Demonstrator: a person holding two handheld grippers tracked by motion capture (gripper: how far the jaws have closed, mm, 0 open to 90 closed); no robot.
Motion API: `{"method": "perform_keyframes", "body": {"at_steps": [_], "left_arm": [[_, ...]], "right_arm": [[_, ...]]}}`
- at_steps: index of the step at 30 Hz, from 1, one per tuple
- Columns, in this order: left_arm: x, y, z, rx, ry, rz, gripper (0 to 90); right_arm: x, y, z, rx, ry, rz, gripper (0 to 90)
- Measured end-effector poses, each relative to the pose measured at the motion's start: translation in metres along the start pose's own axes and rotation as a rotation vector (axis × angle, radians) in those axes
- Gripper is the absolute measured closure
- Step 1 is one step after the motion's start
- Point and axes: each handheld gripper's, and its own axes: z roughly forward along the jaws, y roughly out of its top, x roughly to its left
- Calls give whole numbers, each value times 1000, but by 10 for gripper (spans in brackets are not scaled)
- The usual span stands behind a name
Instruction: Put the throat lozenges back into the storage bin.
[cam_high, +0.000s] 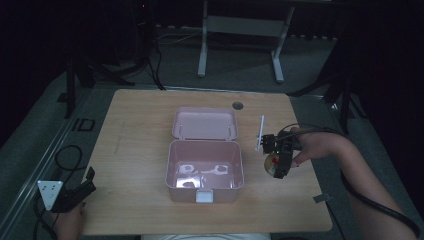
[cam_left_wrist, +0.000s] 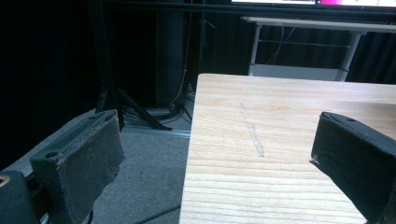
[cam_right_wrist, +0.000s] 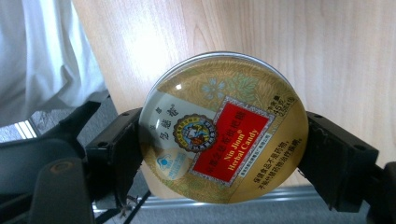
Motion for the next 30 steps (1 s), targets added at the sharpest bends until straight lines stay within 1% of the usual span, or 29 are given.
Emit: {"method": "perform_keyframes", "body": {"at_steps": [1,2,3,4,6,7,8,9,12,14,15,20,22,30], "left_arm": [[0,0,0,0,1,-1,24],[0,0,0,0,1,-1,24],[0,0,0,0,1,-1,24],[0,0,0,0,1,-1,24],[0,0,0,-1,1,2,24],[0,0,0,-1,1,2,24],[0,0,0,-2,2,3,24],[0,0,0,-2,2,3,24],[0,0,0,-3,2,4,24],[0,0,0,-3,2,4,24],[0,0,0,-2,3,2,24],[0,0,0,0,3,5,24],[0,0,0,1,1,4,24],[0,0,0,-2,-2,2,24]], "right_arm": [[1,0,-5,3,-6,-5,200],[1,0,-5,3,-6,-5,200],[3,-1,-16,8,-18,-11,200],[4,-1,-19,6,-19,-10,200],[5,-1,-28,10,-14,-3,200],[5,-1,-28,10,-14,-3,200],[5,0,-34,21,-28,1,200],[5,1,-36,20,-33,9,200],[5,5,-38,22,-39,3,200],[6,7,-38,19,-34,5,200],[7,11,-37,22,-44,1,200],[9,21,-37,27,-46,-15,200],[10,28,-37,28,-51,-23,200],[15,58,-37,23,-43,-68,200]]}}
